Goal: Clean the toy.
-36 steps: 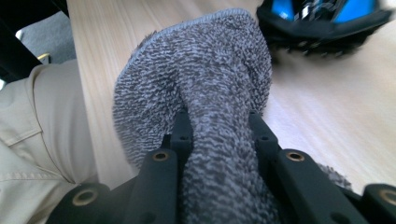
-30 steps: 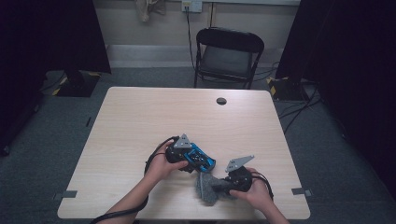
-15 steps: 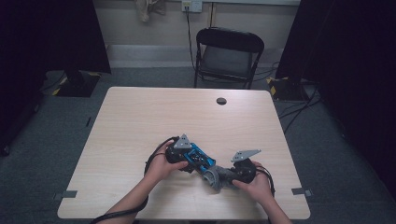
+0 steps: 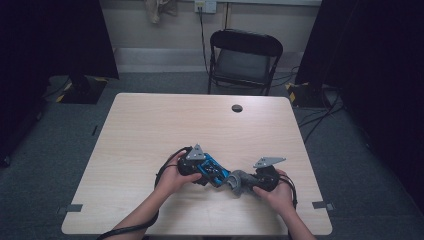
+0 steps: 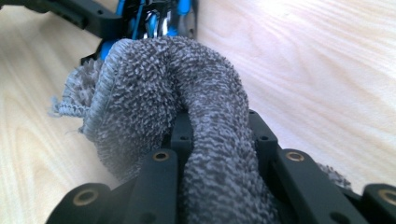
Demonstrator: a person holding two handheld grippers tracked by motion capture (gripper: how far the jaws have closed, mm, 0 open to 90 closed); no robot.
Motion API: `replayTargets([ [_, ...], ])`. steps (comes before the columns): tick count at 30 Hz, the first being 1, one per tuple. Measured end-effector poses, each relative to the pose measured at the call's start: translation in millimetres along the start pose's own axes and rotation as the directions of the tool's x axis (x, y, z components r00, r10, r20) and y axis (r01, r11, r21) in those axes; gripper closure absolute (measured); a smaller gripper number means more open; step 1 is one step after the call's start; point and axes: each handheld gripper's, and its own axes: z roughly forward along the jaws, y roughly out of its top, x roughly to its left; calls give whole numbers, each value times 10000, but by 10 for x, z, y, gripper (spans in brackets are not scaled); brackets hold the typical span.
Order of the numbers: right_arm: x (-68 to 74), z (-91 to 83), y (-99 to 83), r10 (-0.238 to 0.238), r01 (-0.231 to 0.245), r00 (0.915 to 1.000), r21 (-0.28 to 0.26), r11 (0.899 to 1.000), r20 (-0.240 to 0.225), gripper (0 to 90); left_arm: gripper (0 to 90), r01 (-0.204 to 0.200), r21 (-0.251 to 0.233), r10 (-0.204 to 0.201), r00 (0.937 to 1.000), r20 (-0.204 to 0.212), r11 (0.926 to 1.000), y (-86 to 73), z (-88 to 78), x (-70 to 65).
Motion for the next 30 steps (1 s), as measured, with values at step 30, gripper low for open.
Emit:
replayTargets([
  [30, -116, -48, 45, 206, -162, 9950, -455, 9988, 979, 702, 130, -104, 3, 104, 9999, -7, 9999, 7, 9, -31],
])
